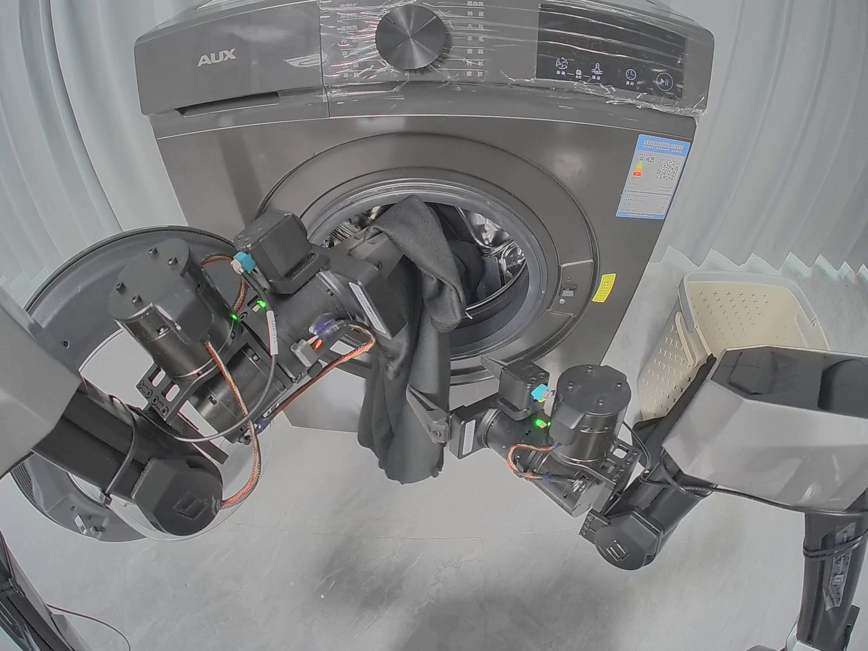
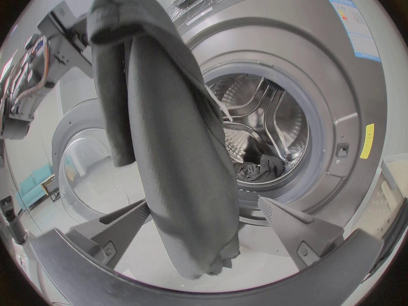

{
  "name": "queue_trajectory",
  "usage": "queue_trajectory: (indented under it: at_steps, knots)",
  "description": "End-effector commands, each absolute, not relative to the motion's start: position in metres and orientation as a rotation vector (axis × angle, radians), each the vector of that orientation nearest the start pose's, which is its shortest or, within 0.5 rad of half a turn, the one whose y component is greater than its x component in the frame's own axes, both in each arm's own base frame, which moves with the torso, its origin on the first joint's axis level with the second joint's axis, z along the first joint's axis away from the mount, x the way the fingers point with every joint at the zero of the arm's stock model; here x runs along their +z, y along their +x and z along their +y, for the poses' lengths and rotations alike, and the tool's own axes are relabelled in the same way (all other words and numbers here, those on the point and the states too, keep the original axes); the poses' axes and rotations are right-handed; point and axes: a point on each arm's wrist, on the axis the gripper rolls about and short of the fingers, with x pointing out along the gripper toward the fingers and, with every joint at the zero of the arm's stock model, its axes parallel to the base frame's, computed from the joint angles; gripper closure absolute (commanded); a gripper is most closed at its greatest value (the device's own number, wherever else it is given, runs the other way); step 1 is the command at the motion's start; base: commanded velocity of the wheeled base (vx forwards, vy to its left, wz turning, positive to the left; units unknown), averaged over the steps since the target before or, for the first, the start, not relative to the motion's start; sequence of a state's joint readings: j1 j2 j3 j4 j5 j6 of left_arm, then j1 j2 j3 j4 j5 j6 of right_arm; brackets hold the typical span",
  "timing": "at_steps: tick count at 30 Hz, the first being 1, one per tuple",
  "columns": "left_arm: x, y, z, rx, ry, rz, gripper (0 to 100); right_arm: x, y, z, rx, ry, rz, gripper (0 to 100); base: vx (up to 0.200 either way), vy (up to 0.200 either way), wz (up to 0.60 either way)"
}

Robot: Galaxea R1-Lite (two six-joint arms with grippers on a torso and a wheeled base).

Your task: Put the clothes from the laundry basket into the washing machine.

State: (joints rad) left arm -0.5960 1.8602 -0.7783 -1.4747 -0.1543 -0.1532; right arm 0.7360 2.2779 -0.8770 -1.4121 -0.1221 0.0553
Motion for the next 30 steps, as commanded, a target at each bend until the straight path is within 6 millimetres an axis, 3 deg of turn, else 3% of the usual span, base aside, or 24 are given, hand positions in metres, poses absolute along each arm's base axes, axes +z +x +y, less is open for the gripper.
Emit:
queue_trajectory:
  at_steps: [1,12,21,22,30]
  knots:
    - [0.212,0.27,-0.192,-0.778,-0.238,-0.346,100,0.049,0.31,0.279,0.625,0.05,0.026,0,0.0,0.0,0.0]
    - [0.221,0.269,-0.193,-0.774,-0.246,-0.367,100,0.037,0.33,0.29,0.61,0.085,-0.001,0,0.0,0.0,0.0]
    - [0.22,0.27,-0.191,-0.758,-0.245,-0.362,100,0.034,0.349,0.28,0.567,0.093,-0.015,0,0.0,0.0,0.0]
    - [0.22,0.269,-0.191,-0.752,-0.248,-0.361,100,0.035,0.352,0.279,0.563,0.097,-0.025,100,0.0,0.0,0.0]
    - [0.225,0.265,-0.184,-0.736,-0.25,-0.363,100,0.039,0.354,0.276,0.554,0.102,-0.037,100,0.0,0.0,0.0]
